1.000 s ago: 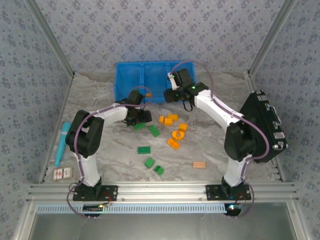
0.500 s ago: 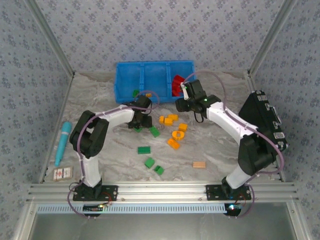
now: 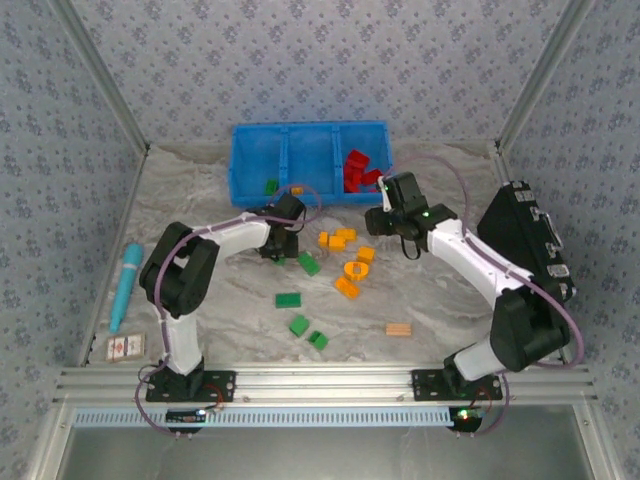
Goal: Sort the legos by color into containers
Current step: Pick up the lego from the center of the table.
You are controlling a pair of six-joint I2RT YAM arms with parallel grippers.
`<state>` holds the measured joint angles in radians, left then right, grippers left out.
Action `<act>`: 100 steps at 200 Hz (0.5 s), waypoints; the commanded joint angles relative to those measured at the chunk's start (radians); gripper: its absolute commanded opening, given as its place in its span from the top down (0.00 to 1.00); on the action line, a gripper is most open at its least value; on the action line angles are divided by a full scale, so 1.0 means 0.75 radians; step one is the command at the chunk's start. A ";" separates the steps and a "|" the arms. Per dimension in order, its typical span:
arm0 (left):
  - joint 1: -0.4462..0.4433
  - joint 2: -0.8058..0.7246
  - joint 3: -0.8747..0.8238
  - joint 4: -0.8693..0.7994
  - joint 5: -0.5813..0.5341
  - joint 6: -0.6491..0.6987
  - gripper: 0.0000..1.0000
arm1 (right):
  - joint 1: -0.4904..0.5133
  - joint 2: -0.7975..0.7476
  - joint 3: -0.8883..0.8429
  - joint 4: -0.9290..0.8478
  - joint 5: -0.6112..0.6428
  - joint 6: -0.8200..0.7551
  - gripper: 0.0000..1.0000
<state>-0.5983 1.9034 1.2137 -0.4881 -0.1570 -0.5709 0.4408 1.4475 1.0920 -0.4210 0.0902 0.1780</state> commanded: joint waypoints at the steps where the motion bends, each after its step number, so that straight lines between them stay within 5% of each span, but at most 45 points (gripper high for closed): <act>1: -0.016 0.031 -0.070 -0.060 0.058 0.029 0.61 | 0.005 -0.071 -0.076 -0.073 0.036 0.086 0.44; 61: 0.017 -0.089 0.025 -0.135 0.047 0.174 0.72 | 0.123 -0.307 -0.306 -0.185 0.005 0.311 0.43; 100: 0.140 -0.202 0.269 -0.178 0.079 0.263 0.72 | 0.389 -0.331 -0.395 -0.194 -0.076 0.205 0.40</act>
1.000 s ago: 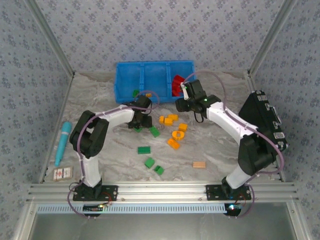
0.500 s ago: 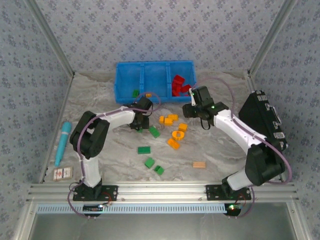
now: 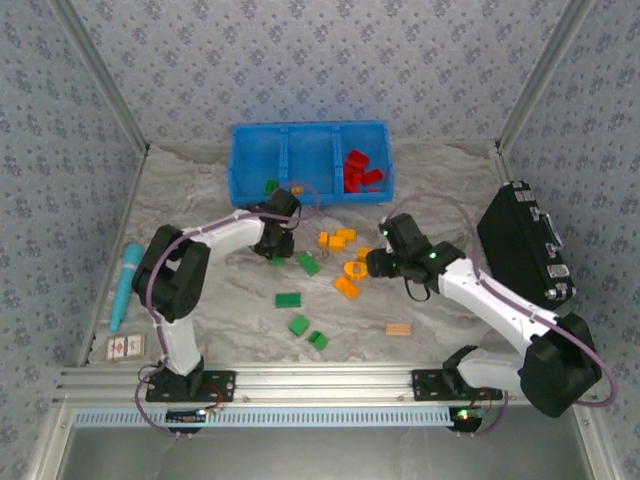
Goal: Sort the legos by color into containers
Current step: Pick up the lego from the center of the table, then place the lego in the container.
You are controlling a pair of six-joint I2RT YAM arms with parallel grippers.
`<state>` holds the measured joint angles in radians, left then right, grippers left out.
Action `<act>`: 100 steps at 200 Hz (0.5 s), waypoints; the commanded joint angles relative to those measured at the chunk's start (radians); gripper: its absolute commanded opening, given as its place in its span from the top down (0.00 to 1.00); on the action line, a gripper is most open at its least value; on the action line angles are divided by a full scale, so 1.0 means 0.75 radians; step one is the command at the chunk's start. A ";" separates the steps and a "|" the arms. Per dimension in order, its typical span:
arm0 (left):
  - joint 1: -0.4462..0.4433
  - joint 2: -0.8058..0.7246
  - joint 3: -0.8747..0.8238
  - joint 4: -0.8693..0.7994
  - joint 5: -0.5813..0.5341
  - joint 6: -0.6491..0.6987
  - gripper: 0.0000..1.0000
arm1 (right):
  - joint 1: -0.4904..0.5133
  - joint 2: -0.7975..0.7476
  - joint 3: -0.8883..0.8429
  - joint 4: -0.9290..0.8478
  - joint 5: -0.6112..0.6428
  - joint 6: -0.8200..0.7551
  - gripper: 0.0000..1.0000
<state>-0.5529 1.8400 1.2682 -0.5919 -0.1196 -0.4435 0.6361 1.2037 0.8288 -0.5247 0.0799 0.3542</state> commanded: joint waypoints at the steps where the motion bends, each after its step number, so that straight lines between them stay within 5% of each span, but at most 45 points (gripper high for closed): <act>1: 0.083 -0.117 0.205 -0.038 0.029 0.096 0.72 | 0.134 -0.006 -0.044 -0.057 -0.062 -0.032 0.40; 54: 0.226 0.036 0.533 -0.012 0.088 0.166 0.72 | 0.275 0.038 -0.042 -0.069 -0.065 -0.081 0.37; 100: 0.315 0.332 0.866 -0.060 -0.011 0.203 0.71 | 0.331 0.158 -0.014 -0.016 -0.048 -0.144 0.34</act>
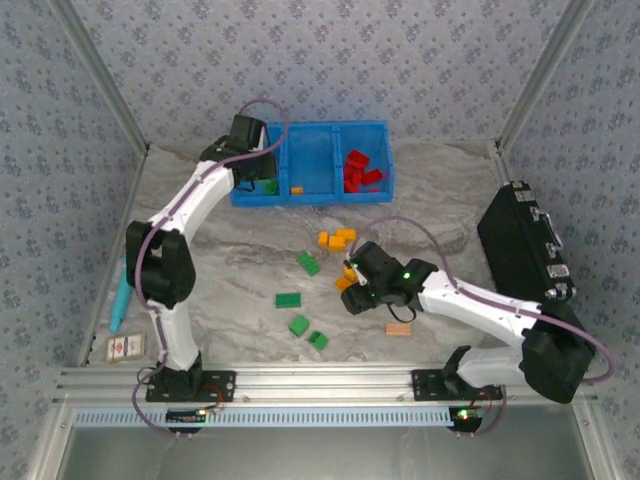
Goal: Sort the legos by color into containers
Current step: Place the lego in the container, then pick up the lego from the center of the table.
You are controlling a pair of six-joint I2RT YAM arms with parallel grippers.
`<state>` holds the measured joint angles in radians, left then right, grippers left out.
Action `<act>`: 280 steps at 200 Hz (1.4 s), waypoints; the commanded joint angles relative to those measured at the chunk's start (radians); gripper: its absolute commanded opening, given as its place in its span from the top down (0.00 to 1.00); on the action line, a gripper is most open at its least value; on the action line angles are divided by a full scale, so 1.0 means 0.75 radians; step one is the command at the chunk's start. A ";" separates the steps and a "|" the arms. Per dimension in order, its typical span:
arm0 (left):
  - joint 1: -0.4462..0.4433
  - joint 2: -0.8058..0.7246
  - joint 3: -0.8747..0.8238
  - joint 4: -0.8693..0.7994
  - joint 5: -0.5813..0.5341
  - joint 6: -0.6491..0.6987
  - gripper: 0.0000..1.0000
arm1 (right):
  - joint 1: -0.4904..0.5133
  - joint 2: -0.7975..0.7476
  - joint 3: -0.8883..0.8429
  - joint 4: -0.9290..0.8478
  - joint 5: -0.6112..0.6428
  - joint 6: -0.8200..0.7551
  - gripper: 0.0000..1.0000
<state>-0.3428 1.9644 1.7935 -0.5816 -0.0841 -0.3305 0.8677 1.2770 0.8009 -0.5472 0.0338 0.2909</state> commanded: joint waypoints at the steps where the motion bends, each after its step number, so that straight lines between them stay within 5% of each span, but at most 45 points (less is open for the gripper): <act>1: 0.034 0.173 0.174 -0.079 -0.062 0.053 0.71 | 0.022 0.064 0.024 0.016 0.016 -0.060 0.34; 73: 0.070 0.468 0.506 -0.179 -0.102 0.067 0.70 | 0.009 0.265 0.093 0.076 0.050 -0.147 0.33; 118: 0.070 0.507 0.571 -0.236 -0.106 0.090 0.44 | -0.028 0.342 0.151 0.071 0.055 -0.187 0.33; 161: 0.070 0.437 0.531 -0.230 -0.104 0.131 0.35 | -0.040 0.419 0.199 0.069 0.050 -0.220 0.33; 227: 0.067 -0.026 0.218 -0.143 -0.076 0.184 0.31 | -0.044 0.538 0.253 0.074 0.059 -0.219 0.40; 280: 0.036 -0.602 -0.421 -0.033 0.051 0.196 0.28 | -0.055 0.600 0.293 0.063 0.083 -0.214 0.57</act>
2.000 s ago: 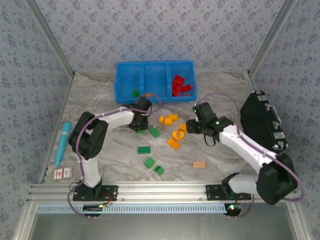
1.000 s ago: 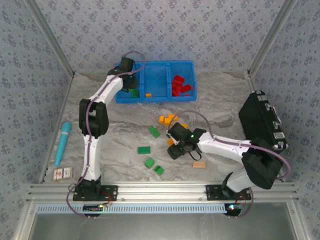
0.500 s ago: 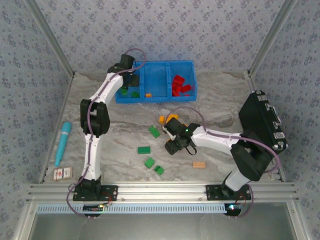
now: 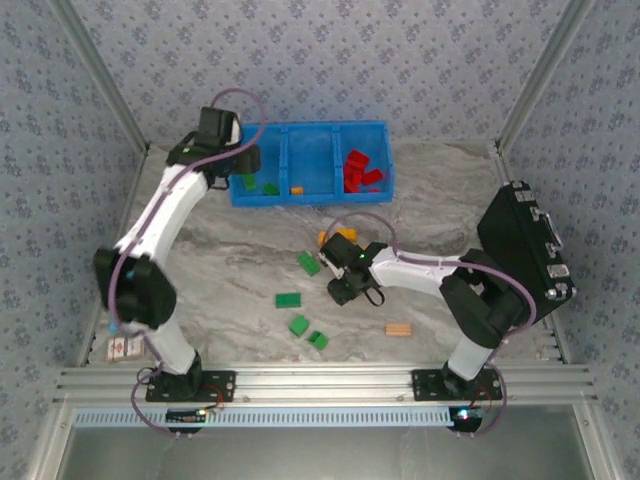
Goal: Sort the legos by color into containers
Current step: Pick up the lego from the center of the table, then place the lego in the container.
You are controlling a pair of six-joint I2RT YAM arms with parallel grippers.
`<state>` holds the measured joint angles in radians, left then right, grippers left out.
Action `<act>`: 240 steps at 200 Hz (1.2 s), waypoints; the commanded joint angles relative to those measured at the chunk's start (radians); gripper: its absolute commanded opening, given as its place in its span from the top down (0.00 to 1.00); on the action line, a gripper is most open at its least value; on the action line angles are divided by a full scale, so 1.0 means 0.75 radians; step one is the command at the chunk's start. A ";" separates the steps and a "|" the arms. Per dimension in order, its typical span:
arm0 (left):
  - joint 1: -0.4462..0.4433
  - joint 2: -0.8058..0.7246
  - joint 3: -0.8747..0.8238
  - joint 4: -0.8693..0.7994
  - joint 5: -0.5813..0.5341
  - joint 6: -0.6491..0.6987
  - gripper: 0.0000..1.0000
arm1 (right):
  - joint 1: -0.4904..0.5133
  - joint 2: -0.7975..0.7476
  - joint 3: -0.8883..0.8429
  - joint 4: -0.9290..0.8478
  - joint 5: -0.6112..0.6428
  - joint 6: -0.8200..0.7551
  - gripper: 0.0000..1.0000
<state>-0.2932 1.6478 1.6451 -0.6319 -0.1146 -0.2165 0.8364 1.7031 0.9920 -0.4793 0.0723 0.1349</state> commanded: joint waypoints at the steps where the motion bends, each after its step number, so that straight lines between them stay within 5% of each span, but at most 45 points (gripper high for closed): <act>1: -0.032 -0.188 -0.234 0.031 0.095 0.049 0.28 | -0.014 0.033 0.039 -0.027 0.031 -0.006 0.57; 38: -0.118 -0.450 -0.533 -0.163 0.128 0.022 0.28 | -0.022 0.053 0.093 -0.091 0.063 0.030 0.69; 102: -0.288 -0.806 -1.107 -0.023 0.280 -0.451 0.28 | -0.025 0.025 0.398 -0.254 0.025 0.007 0.72; 195: -0.580 -0.737 -1.287 0.162 0.181 -0.710 0.23 | -0.187 0.428 0.989 -0.058 0.083 -0.098 0.70; 240: -0.677 -0.539 -1.204 0.101 0.084 -0.692 0.22 | -0.258 0.698 1.255 -0.012 0.133 -0.118 0.70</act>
<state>-0.7654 1.1812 0.6922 -0.5465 0.0078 -0.7193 0.6678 2.1590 1.8309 -0.5144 0.1394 0.0692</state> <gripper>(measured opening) 0.780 0.314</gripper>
